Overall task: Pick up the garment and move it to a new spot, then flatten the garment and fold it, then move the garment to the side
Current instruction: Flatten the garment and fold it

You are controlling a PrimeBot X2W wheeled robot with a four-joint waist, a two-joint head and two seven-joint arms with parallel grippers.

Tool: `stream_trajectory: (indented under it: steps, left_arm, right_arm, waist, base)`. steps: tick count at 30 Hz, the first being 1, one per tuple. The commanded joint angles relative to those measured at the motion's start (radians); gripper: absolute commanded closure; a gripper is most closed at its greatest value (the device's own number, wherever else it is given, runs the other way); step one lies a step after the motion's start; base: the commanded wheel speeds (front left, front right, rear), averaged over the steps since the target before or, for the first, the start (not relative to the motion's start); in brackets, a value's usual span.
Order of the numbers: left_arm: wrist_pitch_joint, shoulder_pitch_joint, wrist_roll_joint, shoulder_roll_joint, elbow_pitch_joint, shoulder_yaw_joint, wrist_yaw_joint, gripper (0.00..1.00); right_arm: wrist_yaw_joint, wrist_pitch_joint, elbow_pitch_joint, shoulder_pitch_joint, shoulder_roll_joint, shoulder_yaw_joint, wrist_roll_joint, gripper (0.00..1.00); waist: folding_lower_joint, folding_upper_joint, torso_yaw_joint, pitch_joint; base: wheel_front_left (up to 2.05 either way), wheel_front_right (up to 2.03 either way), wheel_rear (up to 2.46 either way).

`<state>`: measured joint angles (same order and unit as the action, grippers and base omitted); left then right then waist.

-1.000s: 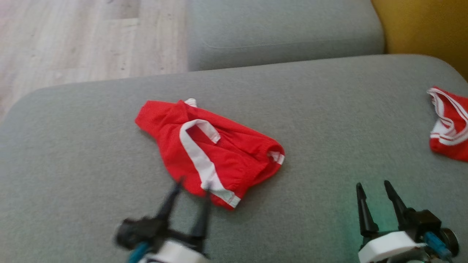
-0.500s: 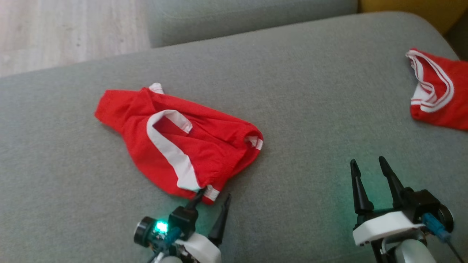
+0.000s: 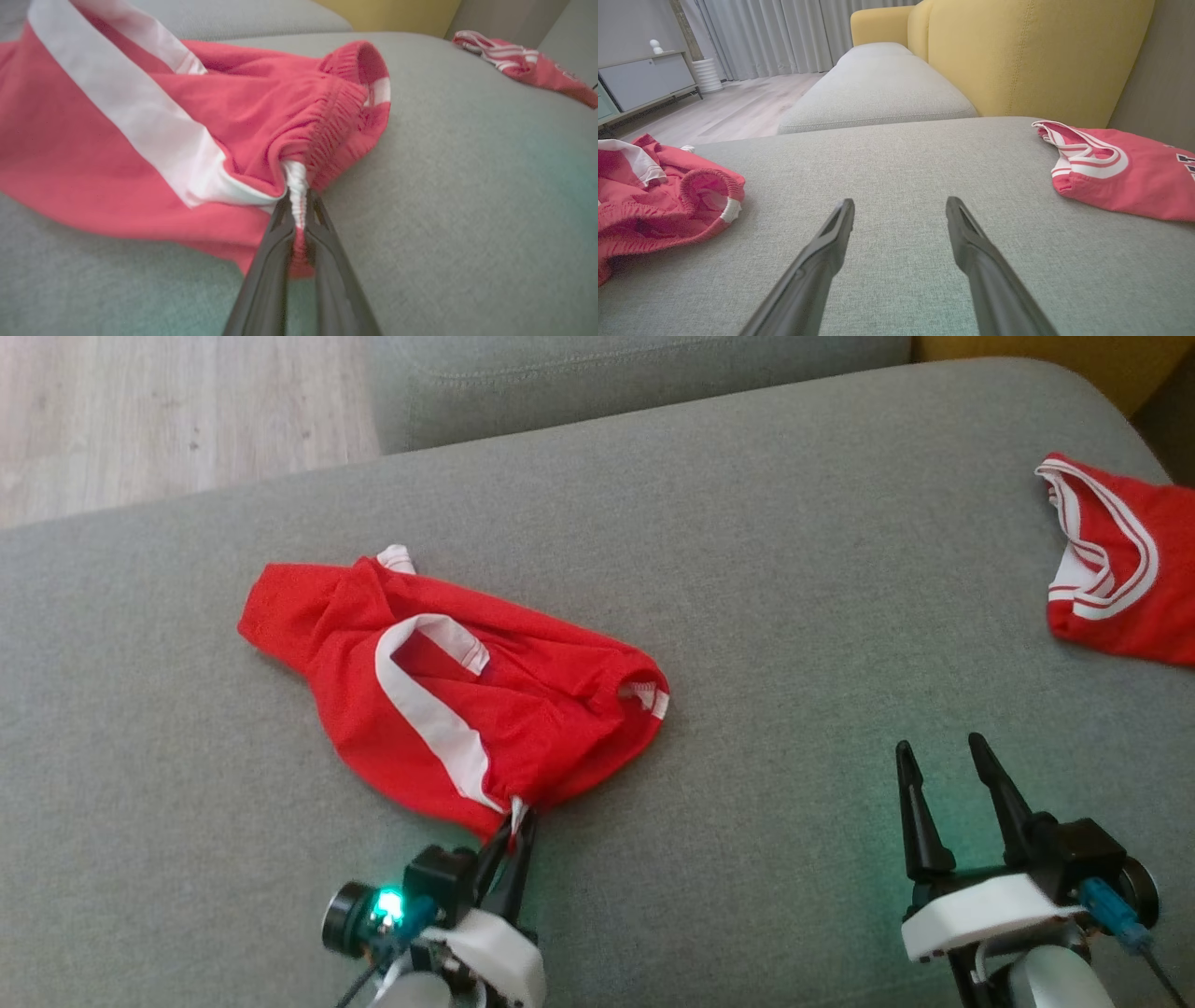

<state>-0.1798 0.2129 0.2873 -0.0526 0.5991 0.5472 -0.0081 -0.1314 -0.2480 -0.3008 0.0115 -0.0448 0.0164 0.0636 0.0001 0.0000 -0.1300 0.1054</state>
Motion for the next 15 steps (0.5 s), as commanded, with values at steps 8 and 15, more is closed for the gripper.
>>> stream_trajectory:
  steps: [8,15]
  left_arm:
    - [0.066,0.112,0.153,0.002,-0.276,0.012,-0.07,1.0]
    - [0.207,0.32,0.32,0.002,-0.532,0.099,-0.036,1.0]
  right_arm:
    - [0.001,-0.014,0.021,0.039,-0.005,0.031,0.022,0.0]
    - [0.001,-0.014,0.018,0.051,-0.005,0.057,0.048,0.0]
  waist:
    - [-0.0001,0.0,-0.02,-0.047]
    - [-0.0001,0.0,-0.059,-0.053]
  base:
    - [0.0,0.0,0.0]
    - [0.0,0.0,0.0]
